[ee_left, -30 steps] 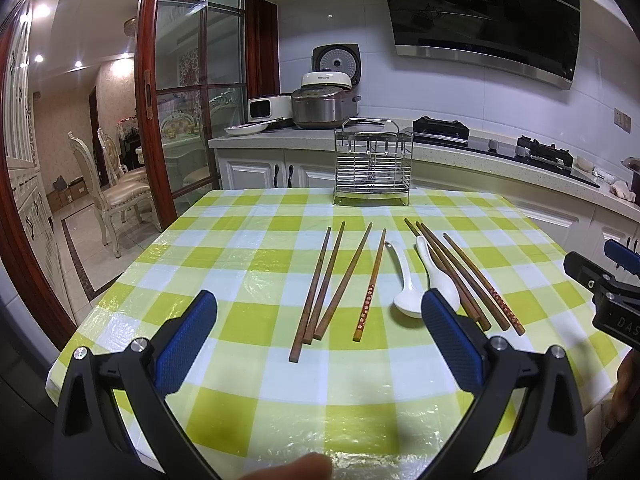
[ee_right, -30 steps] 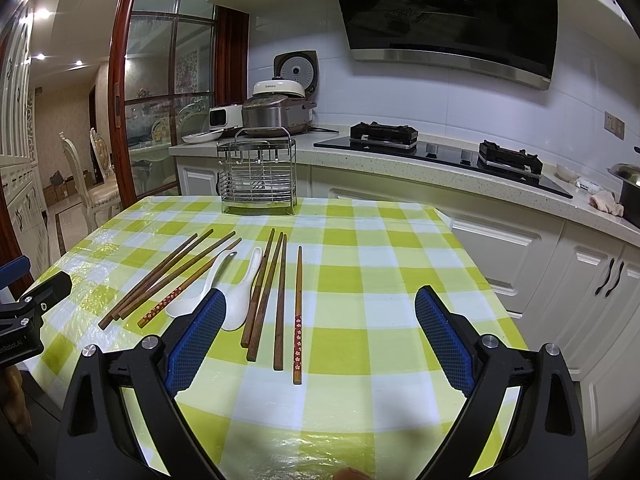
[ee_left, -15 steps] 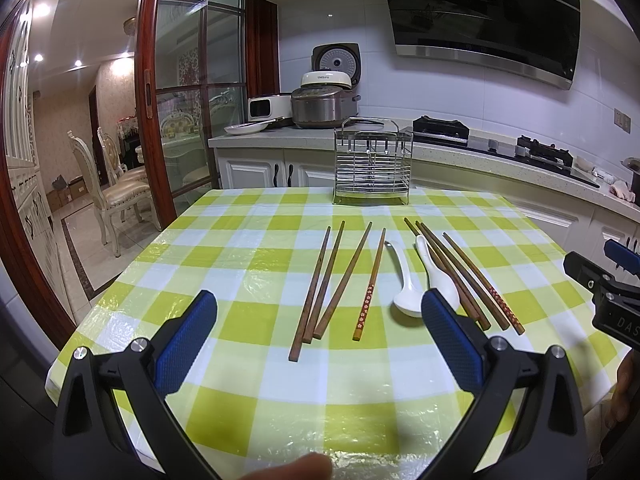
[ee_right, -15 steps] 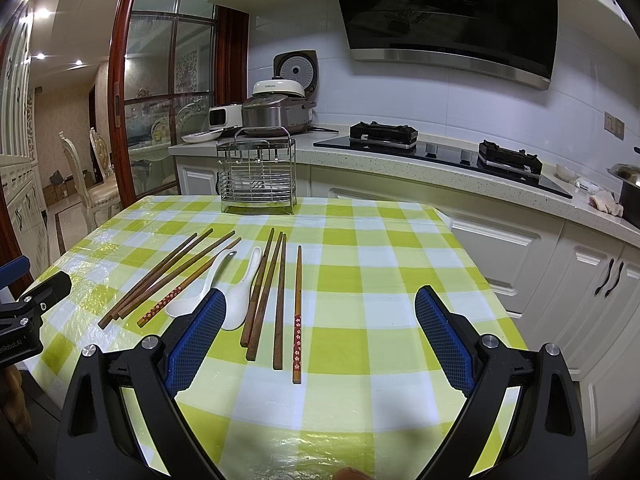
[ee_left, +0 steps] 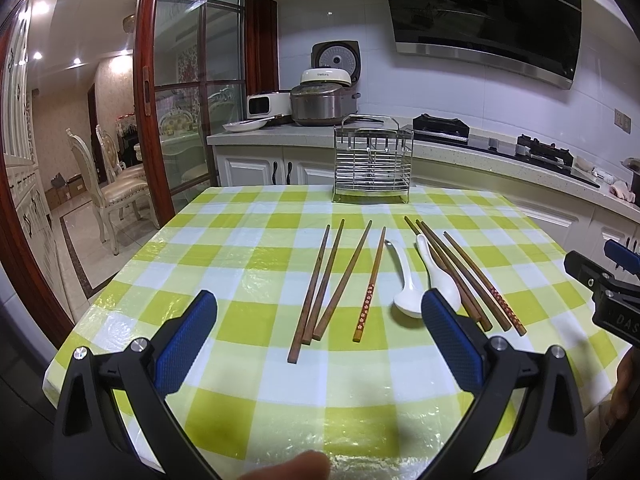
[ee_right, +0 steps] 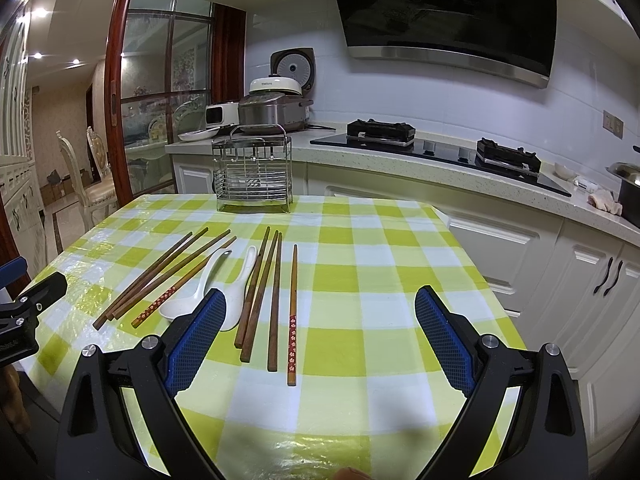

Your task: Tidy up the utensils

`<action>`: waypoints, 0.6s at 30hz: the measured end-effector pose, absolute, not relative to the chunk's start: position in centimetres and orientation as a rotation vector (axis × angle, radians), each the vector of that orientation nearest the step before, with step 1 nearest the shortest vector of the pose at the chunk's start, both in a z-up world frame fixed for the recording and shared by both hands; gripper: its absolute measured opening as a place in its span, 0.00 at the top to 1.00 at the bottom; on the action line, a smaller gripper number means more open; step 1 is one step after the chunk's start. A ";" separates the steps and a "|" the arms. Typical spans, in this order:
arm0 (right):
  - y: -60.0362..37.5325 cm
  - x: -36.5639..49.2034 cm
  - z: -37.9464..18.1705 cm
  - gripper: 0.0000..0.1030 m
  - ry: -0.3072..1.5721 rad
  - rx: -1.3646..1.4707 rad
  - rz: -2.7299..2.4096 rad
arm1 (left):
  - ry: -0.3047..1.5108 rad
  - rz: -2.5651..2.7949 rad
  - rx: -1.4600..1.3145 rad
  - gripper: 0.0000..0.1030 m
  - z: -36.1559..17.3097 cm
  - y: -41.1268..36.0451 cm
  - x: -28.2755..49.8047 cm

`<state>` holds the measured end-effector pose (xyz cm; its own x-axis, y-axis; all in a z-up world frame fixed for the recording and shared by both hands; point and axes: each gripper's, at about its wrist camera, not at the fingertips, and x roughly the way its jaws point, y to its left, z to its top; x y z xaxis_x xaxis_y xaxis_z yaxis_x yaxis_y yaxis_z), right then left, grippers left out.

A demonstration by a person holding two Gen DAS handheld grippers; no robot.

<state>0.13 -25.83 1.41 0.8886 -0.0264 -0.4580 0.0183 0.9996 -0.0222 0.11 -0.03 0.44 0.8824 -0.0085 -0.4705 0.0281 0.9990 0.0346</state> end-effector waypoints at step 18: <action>-25.8 12.8 -2.2 0.13 0.810 0.059 0.054 | 0.606 -0.102 0.048 0.04 -0.3 0.6 8.5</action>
